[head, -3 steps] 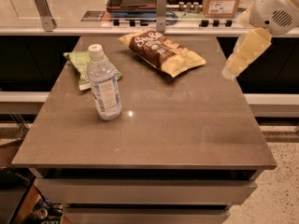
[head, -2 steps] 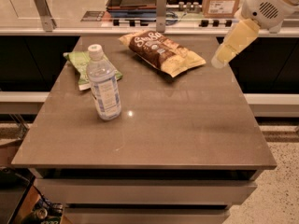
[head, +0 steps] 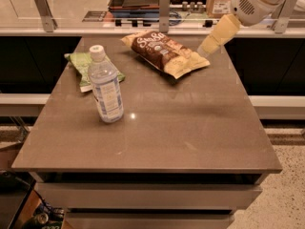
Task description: Pick brown chip bag
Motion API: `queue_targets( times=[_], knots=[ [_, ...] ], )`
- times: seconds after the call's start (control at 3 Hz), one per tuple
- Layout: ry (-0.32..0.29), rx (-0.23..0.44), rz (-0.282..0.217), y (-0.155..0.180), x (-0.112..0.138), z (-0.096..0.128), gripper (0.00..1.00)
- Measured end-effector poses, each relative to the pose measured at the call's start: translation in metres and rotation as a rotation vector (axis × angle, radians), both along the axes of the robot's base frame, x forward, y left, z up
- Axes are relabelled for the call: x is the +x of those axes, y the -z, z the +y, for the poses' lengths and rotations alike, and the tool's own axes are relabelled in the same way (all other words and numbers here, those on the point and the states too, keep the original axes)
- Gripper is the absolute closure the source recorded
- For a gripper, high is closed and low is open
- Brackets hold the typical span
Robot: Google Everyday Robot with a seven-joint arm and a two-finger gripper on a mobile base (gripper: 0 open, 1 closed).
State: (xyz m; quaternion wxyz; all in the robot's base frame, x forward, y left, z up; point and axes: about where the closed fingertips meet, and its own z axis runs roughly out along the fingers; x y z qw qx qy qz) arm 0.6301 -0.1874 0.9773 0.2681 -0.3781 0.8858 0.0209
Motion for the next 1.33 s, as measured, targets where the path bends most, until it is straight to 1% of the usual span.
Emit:
queue_targets(
  times=[0.33, 0.67, 1.0, 1.33],
  knots=[
    [0.09, 0.031, 0.026, 0.017, 0.026, 0.012, 0.0],
    [0.09, 0.031, 0.026, 0.017, 0.026, 0.012, 0.0],
    [0.115, -0.017, 0.038, 0.021, 0.041, 0.02, 0.0],
    [0.131, -0.042, 0.063, 0.038, 0.065, 0.042, 0.0]
  ],
)
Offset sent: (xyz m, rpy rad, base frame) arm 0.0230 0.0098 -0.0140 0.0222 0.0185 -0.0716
